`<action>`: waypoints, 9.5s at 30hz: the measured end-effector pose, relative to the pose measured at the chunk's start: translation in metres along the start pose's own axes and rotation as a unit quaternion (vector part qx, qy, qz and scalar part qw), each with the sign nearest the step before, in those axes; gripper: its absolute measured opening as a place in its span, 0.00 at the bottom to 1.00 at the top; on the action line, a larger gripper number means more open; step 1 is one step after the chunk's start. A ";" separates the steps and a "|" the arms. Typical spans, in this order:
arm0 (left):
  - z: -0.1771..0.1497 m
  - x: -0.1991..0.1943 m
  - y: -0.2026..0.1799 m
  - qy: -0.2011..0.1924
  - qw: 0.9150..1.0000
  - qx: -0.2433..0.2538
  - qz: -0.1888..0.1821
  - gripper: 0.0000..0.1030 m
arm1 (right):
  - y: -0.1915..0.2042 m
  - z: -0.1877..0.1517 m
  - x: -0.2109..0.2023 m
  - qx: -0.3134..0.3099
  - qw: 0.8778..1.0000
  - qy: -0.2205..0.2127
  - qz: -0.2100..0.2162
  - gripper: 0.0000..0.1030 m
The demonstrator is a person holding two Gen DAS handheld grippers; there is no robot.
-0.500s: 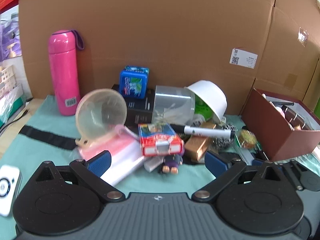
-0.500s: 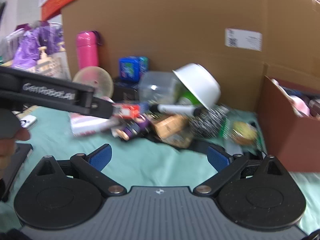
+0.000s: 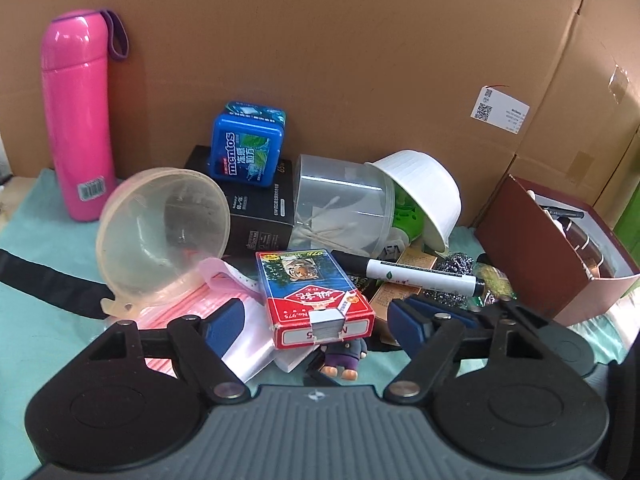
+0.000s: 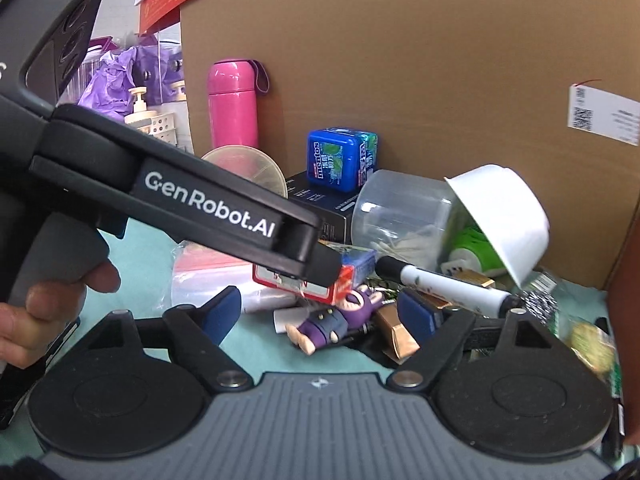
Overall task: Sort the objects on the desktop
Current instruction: 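Lower the left gripper onto the red-and-blue playing-card box and close, then lift the card box with the left gripper and carry it to the brown box, then lower the card box into the brown box and open the left gripper, then withdraw the left gripper from the brown box back over the table, then grasp the white marker with black cap using the left gripper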
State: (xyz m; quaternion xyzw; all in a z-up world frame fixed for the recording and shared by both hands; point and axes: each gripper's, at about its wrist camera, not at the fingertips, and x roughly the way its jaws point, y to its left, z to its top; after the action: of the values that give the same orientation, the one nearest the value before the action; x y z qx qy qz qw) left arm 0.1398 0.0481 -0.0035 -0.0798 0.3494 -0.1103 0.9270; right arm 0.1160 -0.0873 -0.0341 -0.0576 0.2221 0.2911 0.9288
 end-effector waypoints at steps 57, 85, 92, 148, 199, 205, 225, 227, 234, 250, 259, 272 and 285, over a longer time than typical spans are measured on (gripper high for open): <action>-0.093 -0.017 -0.057 0.086 0.993 0.024 -0.081 0.57 | 0.000 -0.077 -0.089 -0.007 0.995 0.088 0.046 0.66; -0.008 -0.031 -0.210 -0.039 0.978 0.127 -0.160 0.49 | -0.087 -0.031 -0.189 -0.017 0.990 -0.058 -0.130 0.60; 0.022 0.008 -0.276 -0.037 0.966 0.144 -0.210 0.49 | -0.149 -0.024 -0.212 0.000 0.977 -0.081 -0.196 0.58; 0.046 0.103 -0.337 0.002 0.964 0.150 -0.221 0.79 | -0.322 -0.034 -0.173 0.040 0.947 0.040 -0.315 0.74; -0.097 -0.017 -0.168 -0.004 0.995 0.084 -0.046 1.00 | -0.083 -0.079 -0.156 0.109 0.977 0.069 -0.169 0.96; -0.100 -0.027 -0.130 -0.025 0.997 0.058 -0.033 1.00 | -0.059 -0.077 -0.136 0.076 0.984 0.071 -0.147 0.96; -0.052 -0.002 -0.050 -0.037 0.999 -0.027 0.011 0.84 | -0.028 -0.053 -0.073 0.008 0.995 0.049 -0.082 0.84; -0.046 0.004 -0.045 -0.032 0.999 -0.036 0.010 0.80 | -0.026 -0.051 -0.065 0.005 0.996 0.050 -0.077 0.80; -0.030 0.025 -0.037 -0.015 0.998 -0.059 0.008 0.67 | -0.022 -0.043 -0.038 -0.006 0.996 0.060 -0.063 0.61; -0.022 0.036 -0.040 -0.004 0.997 -0.074 0.002 0.46 | -0.021 -0.035 -0.021 -0.020 0.995 0.080 -0.051 0.14; -0.045 0.005 -0.066 0.007 0.999 -0.043 -0.022 0.46 | -0.017 -0.048 -0.066 -0.001 0.996 0.086 -0.032 0.13; -0.092 0.004 -0.102 0.066 0.997 -0.004 -0.040 0.46 | -0.007 -0.080 -0.131 0.016 0.995 0.091 -0.032 0.13; -0.094 0.008 -0.118 0.067 0.997 0.035 -0.022 0.34 | -0.011 -0.084 -0.134 0.038 0.994 0.087 -0.050 0.15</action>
State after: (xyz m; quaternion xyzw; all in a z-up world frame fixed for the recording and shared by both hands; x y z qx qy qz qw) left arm 0.0649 -0.0746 -0.0519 -0.0474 0.4051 -0.1477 0.9010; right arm -0.0078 -0.1849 -0.0503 -0.0586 0.3095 0.2297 0.9209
